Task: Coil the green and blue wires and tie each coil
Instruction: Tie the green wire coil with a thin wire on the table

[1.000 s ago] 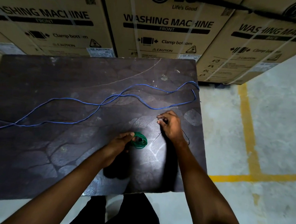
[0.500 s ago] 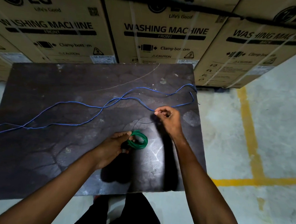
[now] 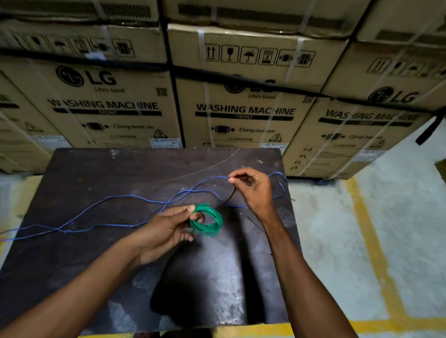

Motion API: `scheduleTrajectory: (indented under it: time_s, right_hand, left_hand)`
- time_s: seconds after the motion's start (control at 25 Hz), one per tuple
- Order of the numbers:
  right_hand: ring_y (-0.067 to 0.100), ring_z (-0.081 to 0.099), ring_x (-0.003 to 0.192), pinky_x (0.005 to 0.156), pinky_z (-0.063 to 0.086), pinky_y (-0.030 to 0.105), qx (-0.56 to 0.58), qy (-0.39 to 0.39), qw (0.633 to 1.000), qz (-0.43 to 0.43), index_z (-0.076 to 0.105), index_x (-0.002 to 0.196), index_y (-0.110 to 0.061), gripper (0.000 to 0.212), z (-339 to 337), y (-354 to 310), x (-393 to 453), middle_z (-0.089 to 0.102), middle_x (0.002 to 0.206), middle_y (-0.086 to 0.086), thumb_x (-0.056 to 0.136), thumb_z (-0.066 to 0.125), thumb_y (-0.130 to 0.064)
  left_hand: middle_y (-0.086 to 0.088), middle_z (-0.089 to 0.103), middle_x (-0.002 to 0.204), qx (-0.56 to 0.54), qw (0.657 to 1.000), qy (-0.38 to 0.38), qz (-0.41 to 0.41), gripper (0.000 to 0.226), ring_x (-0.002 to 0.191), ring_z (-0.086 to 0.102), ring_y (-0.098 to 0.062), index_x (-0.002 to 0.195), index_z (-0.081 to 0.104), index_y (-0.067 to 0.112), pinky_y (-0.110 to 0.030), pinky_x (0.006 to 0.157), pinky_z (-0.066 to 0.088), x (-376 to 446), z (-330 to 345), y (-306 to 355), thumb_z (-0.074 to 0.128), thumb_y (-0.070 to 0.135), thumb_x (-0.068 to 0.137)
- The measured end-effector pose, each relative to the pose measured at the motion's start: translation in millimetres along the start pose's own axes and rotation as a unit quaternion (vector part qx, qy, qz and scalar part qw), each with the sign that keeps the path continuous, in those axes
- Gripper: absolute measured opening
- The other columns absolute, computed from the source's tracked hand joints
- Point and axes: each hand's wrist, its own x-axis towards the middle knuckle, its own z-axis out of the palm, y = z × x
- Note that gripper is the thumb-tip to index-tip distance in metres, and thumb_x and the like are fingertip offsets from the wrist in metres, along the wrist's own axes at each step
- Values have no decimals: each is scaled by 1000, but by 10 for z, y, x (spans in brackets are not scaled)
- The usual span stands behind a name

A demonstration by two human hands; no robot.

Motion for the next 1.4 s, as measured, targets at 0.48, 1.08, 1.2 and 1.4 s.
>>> scheduleTrajectory:
  time_s: [0.48,1.08,1.2,1.4]
  right_hand:
    - [13,67,64,65,59,24,148,-56,987,10,70,94,6,13,445,-670,-263,66,79,15,84,69,15]
    - [0,62,60,60,53,16,43,-159,982,97,68,90,-2,11,671,-1105,-384,66,76,7,90,67,8]
    - [2,60,61,59,52,16,39,-163,980,110,69,85,-6,14,682,-1131,-388,66,75,6,89,68,8]
    - [1,56,60,59,47,14,28,-158,978,130,70,78,-14,23,705,-1155,-385,65,69,1,88,69,7]
  left_hand:
    - [3,70,79,1,1000,30,-10,22,65,64,-4,103,65,9,-19,53,53,-111,37,235,46,20,102]
    - [9,68,82,242,970,7,37,42,72,58,5,94,68,17,-12,62,44,-174,-310,351,63,59,90]
    - [7,68,84,272,962,18,33,30,74,56,3,91,71,19,-13,62,43,-124,-381,358,47,26,106]
    - [17,63,70,305,950,-1,64,35,66,52,6,73,71,35,-11,61,42,-110,-399,421,49,37,99]
